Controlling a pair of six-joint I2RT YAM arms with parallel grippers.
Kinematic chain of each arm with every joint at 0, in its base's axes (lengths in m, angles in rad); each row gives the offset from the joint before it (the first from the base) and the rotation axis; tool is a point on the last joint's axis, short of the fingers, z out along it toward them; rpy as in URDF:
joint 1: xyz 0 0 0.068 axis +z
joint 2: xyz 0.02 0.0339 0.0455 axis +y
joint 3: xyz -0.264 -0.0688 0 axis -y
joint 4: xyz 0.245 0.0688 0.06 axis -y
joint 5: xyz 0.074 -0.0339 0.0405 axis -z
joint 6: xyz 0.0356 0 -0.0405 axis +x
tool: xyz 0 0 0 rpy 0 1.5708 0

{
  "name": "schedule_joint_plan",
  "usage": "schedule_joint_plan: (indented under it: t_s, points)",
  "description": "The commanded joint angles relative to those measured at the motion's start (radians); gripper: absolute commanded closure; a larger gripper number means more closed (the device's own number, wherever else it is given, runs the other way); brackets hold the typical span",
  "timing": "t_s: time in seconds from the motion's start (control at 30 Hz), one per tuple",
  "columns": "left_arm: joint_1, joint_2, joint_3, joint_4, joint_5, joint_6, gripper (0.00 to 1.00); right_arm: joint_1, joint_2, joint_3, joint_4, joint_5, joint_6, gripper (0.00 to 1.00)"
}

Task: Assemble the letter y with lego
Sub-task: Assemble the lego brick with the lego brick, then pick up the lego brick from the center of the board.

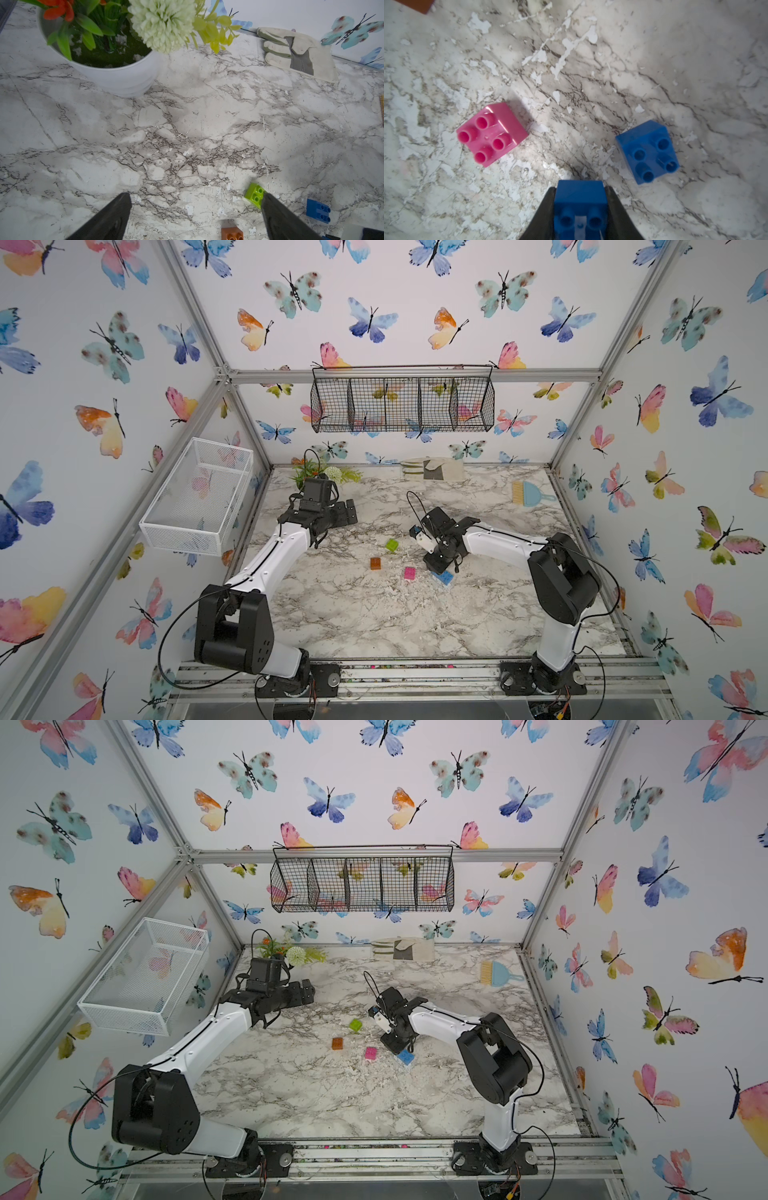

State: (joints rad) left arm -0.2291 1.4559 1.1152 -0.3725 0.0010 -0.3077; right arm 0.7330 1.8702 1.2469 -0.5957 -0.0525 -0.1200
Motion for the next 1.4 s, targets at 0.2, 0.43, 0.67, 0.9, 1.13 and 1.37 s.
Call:
schedule_joint_plan:
  t_s: [0.2,0.43,0.67,0.9,1.13,1.37]
  points:
    - [0.000,-0.002,0.018,-0.020,-0.011,0.000,0.02,0.009,0.045,-0.043,-0.051,0.000,0.033,0.88]
    - [0.000,0.000,0.020,-0.021,-0.011,0.001,0.02,0.011,0.034,0.014,-0.018,-0.025,0.014,0.85]
    - [0.000,0.004,0.018,-0.020,-0.010,0.001,0.02,0.011,0.111,0.139,-0.039,-0.027,-0.009,0.77]
    - [0.001,0.004,0.019,-0.021,-0.010,0.001,0.02,0.011,0.160,0.184,-0.064,0.015,-0.013,0.64]
    - [0.000,0.010,0.021,-0.022,-0.011,0.001,0.02,0.011,0.126,0.183,-0.034,0.014,-0.004,0.41]
    - [0.001,0.010,0.021,-0.024,-0.011,0.001,0.02,0.006,0.054,0.204,-0.026,0.100,-0.028,0.34]
